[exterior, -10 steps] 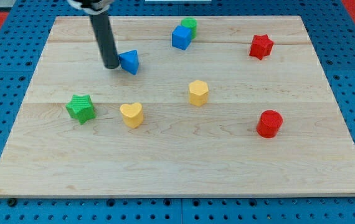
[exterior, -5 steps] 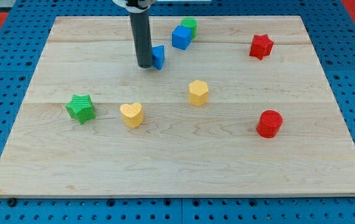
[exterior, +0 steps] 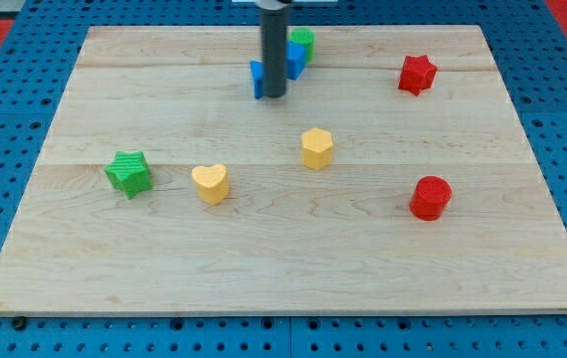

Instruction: Group up the blue cube green circle and blue triangle at the top center of the board

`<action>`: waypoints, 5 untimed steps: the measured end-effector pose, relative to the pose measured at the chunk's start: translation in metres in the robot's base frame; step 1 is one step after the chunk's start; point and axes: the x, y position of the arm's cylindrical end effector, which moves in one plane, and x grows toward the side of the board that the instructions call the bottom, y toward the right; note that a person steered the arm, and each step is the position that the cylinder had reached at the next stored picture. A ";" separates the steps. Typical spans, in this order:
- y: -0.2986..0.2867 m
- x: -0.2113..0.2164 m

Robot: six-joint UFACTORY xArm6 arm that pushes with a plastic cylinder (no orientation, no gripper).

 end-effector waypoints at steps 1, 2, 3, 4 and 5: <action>-0.040 0.000; -0.031 -0.015; 0.014 -0.019; 0.018 -0.019; -0.020 -0.014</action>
